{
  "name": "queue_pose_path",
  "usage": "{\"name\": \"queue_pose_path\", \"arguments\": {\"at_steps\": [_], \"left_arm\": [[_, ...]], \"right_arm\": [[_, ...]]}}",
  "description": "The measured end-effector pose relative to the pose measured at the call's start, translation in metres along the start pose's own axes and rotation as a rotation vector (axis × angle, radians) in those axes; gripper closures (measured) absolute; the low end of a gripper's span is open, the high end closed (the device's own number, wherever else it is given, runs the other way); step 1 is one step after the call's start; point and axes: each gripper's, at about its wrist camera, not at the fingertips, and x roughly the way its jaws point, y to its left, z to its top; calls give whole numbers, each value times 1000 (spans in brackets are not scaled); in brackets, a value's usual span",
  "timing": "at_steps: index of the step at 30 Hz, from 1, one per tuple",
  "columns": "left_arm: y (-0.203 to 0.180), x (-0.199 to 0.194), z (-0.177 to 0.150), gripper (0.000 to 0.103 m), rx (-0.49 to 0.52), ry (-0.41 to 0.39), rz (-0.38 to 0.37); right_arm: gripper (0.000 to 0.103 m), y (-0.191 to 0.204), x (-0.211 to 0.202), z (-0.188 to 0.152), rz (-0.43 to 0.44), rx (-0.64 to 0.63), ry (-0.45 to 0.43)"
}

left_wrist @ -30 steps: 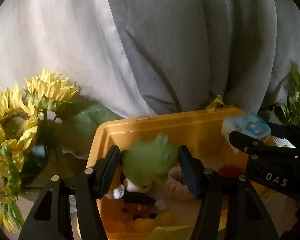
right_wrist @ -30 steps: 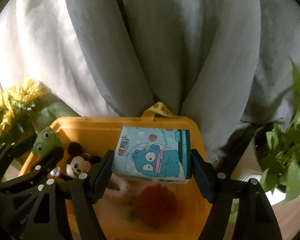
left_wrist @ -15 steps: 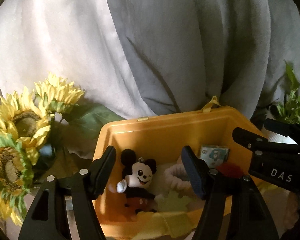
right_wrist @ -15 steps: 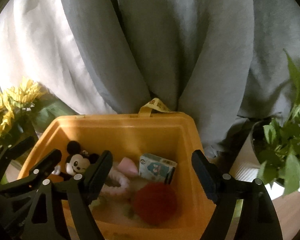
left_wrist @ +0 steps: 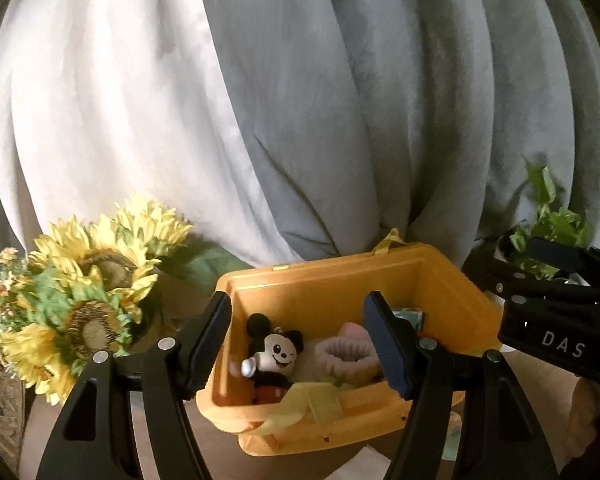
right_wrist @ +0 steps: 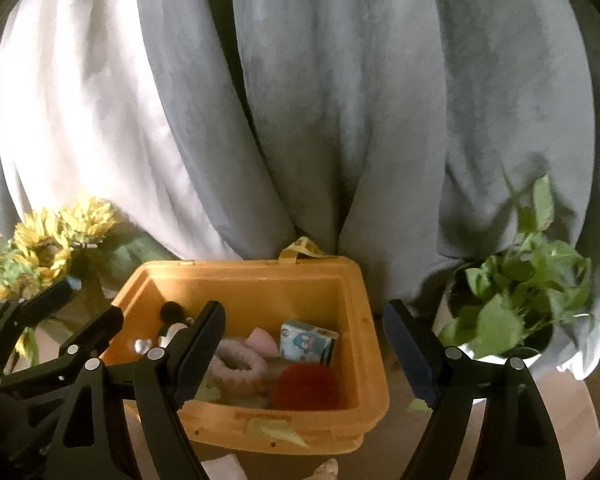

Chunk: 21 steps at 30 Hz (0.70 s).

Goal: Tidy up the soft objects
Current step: 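Withdraw both tools from the crate toward the white cloth and fabric ball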

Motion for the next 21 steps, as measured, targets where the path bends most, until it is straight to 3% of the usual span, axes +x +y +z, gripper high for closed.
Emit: {"name": "queue_pose_path", "arguments": {"at_steps": [21], "left_arm": [[-12, -62, -38, 34, 0, 14, -22]], "right_arm": [[21, -7, -64, -39, -2, 30, -9]]}}
